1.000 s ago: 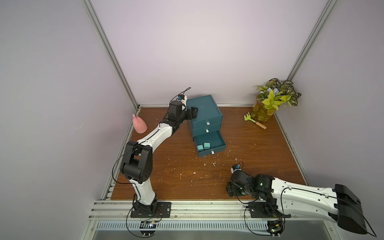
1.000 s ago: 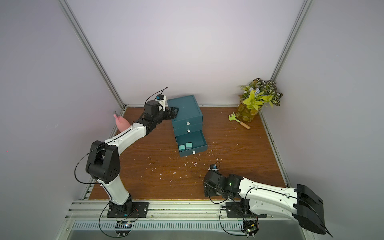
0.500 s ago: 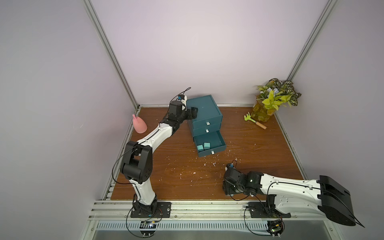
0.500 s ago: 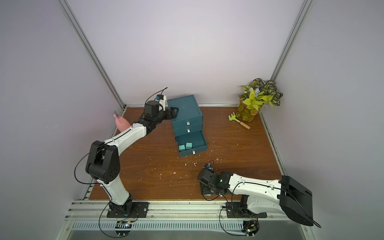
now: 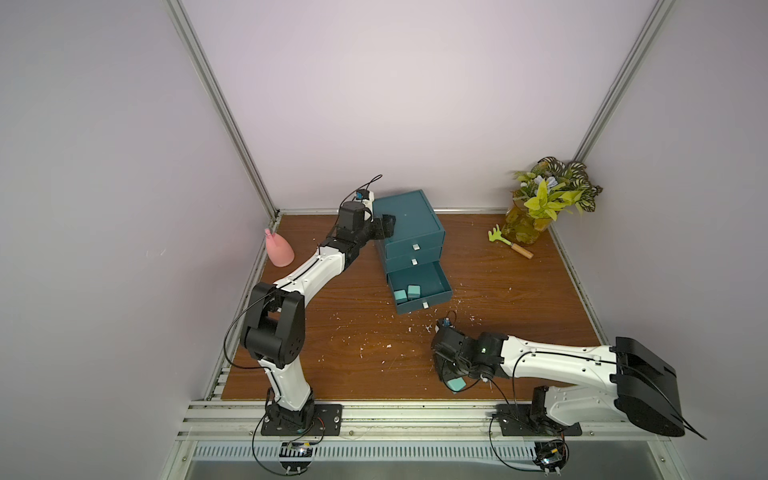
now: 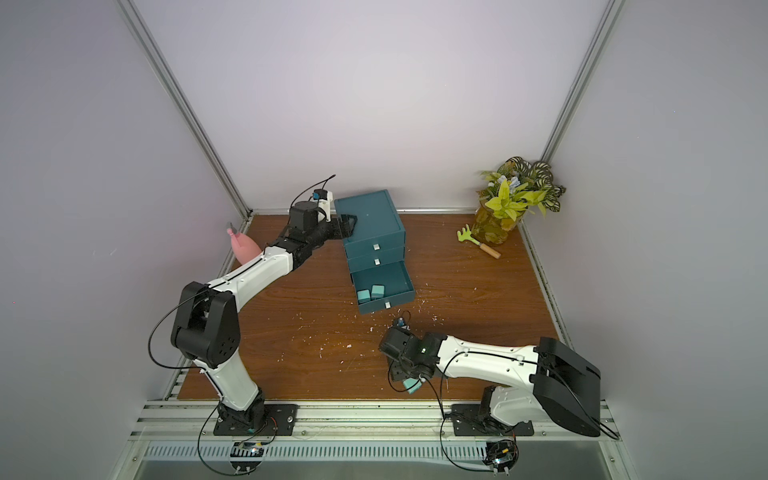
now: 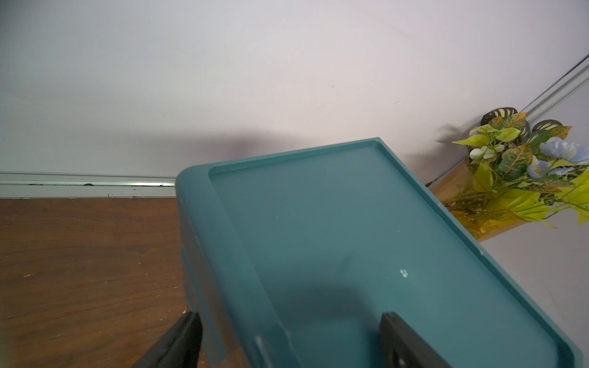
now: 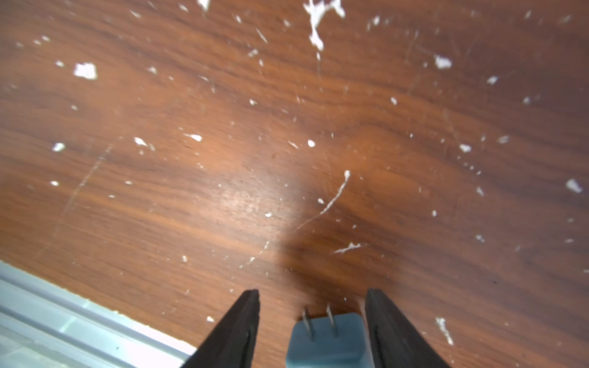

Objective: Place the plugs into the drawer by color
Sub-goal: Pick up the plug from the center of the board.

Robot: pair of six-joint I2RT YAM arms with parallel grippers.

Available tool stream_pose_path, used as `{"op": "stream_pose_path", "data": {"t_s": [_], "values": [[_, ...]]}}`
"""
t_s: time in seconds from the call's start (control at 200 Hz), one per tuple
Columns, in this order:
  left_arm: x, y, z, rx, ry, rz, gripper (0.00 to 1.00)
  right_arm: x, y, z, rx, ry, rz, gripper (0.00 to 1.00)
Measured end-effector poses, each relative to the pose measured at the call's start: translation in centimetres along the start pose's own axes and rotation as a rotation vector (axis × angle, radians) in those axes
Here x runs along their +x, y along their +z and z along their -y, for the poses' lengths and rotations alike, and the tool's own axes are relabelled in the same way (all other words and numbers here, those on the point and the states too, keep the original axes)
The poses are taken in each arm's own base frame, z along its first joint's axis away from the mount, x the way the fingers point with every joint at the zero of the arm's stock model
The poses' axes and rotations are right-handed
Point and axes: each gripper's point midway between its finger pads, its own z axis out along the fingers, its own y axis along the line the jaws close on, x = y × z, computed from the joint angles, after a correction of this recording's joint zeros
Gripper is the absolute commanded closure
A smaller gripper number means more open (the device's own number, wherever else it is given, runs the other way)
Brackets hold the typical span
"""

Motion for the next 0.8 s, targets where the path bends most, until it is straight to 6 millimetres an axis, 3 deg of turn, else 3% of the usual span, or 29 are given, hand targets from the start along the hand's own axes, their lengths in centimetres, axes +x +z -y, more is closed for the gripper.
{"op": "stream_pose_path", "data": {"t_s": [0.295, 0.535, 0.801], "values": [[0.0, 0.0, 0.0, 0.000, 0.005, 0.000, 0.17, 1.7, -1.7, 0.5, -0.026, -0.051, -0.018, 0.32], [0.0, 0.0, 0.0, 0.000, 0.005, 0.000, 0.17, 3.9, -0.9, 0.7, -0.004, -0.078, -0.070, 0.30], [0.0, 0.0, 0.0, 0.000, 0.005, 0.000, 0.17, 4.6, -0.1, 0.7, 0.020, -0.075, -0.091, 0.44]]}}
